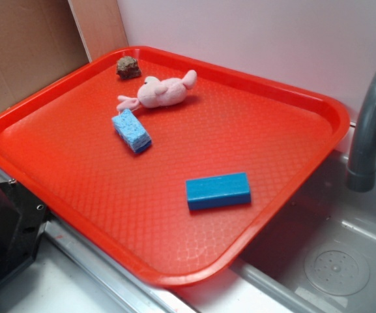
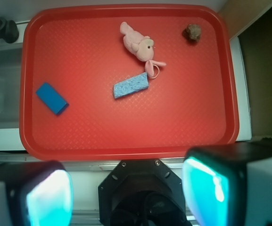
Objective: Grab the blue block.
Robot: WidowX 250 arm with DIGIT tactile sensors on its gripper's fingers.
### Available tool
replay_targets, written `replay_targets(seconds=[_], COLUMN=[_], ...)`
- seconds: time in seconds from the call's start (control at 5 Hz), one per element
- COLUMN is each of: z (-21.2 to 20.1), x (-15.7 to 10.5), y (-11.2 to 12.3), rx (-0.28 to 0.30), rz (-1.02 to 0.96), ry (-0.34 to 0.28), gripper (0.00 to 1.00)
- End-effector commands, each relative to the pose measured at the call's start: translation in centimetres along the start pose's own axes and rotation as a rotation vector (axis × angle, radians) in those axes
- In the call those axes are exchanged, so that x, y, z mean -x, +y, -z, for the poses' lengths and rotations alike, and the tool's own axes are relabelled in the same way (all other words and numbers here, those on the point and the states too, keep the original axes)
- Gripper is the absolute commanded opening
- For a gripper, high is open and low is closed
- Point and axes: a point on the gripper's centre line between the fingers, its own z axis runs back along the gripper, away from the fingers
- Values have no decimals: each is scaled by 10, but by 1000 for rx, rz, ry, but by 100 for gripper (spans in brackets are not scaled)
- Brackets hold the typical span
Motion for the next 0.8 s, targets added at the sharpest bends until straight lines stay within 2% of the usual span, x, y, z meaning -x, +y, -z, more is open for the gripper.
replay_targets(seconds=[0.0,0.2,0.4,0.6], z=[0,23,22,22], x=[0,-9,0,0], y=[0,-50,-100,-100], rx=[0,23,-20,-20], rz=[0,249,505,505], ry=[0,13,11,11], gripper=[100,100,100,100])
